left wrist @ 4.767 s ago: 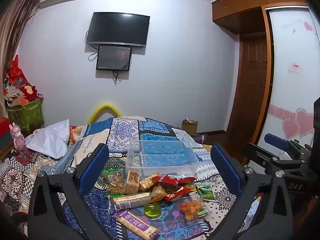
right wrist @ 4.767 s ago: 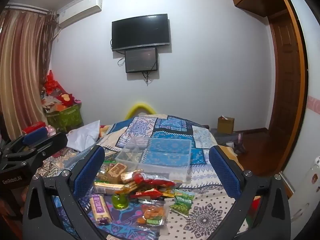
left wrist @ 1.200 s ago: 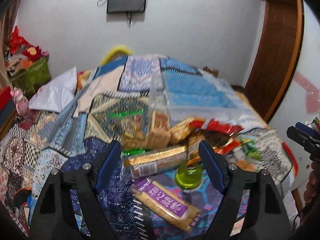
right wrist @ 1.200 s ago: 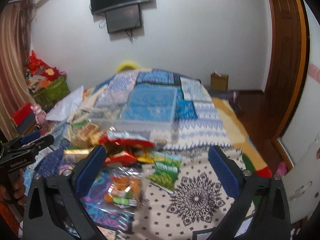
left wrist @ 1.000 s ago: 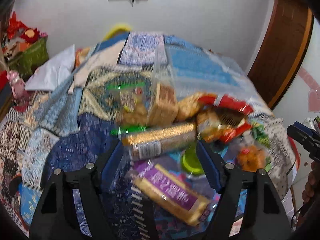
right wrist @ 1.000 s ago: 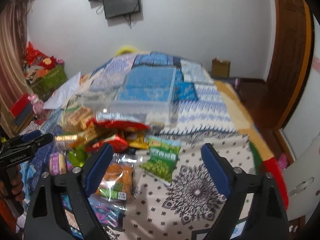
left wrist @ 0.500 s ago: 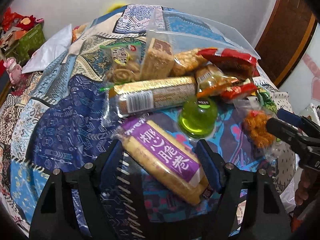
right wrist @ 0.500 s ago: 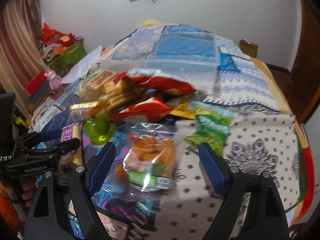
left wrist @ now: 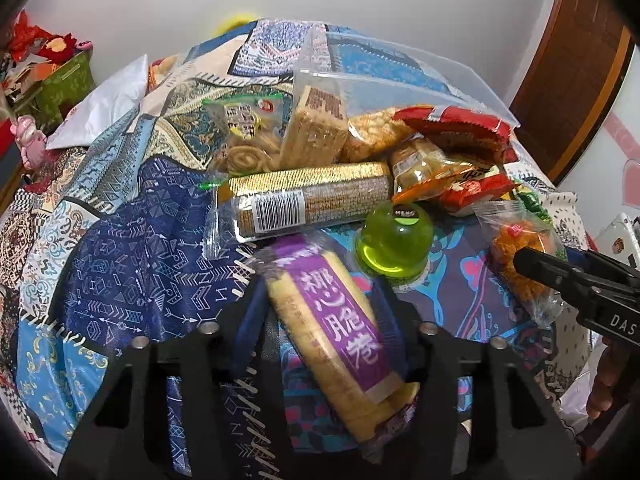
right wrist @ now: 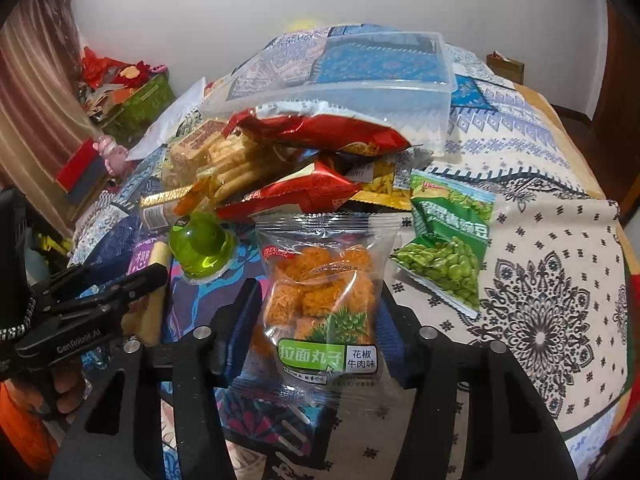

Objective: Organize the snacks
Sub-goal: 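Grasp the purple wafer roll pack with the left gripper while the right grasps the orange meatball bag, then carry both packs into the clear box and open both grippers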

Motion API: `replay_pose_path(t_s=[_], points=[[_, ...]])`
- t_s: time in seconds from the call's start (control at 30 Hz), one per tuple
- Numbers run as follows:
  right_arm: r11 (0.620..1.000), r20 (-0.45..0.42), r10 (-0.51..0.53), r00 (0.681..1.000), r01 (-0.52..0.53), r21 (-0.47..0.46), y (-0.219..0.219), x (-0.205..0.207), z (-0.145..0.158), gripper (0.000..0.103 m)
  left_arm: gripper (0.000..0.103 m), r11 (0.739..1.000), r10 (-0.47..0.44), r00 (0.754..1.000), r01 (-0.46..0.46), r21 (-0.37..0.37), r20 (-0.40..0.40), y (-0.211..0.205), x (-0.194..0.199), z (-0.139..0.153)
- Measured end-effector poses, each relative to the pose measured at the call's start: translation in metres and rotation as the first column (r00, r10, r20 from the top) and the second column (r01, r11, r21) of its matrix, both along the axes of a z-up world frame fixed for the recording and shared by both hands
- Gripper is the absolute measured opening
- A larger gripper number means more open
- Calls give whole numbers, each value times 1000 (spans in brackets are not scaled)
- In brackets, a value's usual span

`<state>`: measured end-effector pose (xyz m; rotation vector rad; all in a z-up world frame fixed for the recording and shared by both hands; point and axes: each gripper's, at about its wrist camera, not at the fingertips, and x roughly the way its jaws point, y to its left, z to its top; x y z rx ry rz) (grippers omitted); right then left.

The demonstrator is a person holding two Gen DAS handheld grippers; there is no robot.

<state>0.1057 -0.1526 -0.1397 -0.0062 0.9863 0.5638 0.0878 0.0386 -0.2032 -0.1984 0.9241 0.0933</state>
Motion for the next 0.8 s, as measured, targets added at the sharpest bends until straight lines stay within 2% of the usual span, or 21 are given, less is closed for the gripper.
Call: replay_pose_path(t_s=[0.07, 0.1, 0.27, 0.37, 0.43, 0.47, 0.5, 0.63, 0.8], points=[[1000, 6, -6, 1000, 6, 8, -4, -1, 3, 48, 44, 1000, -9, 1000, 9, 6, 13, -1, -2, 4], [1000, 10, -9, 1000, 9, 12, -5, -1, 5, 48, 25, 1000, -6, 1000, 5, 12, 23, -1, -3, 7], [999, 47, -25, 999, 24, 29, -10, -4, 17, 47, 23, 1000, -1, 1000, 2, -29, 31, 6, 0, 16], [999, 59, -28, 998, 26, 34, -10, -5, 22, 47, 24, 1000, -11, 1000, 12, -15, 7, 3, 1, 16], [999, 66, -29, 997, 27, 37, -10, -6, 25, 47, 38, 999, -33, 999, 32, -34, -22, 0, 2, 12], [999, 68, -30, 997, 27, 37, -9, -6, 26, 47, 56, 999, -40, 999, 39, -35, -35, -3, 2, 10], [999, 71, -30, 997, 27, 38, -9, -6, 26, 47, 61, 998, -51, 998, 49, -34, -49, -6, 4, 6], [999, 69, -29, 997, 27, 42, -8, -7, 26, 46, 61, 998, -65, 994, 62, -31, -85, -16, 7, -11], [998, 74, -33, 997, 30, 47, -10, -8, 26, 46, 49, 999, -40, 998, 41, 22, -42, -16, 1, -6]])
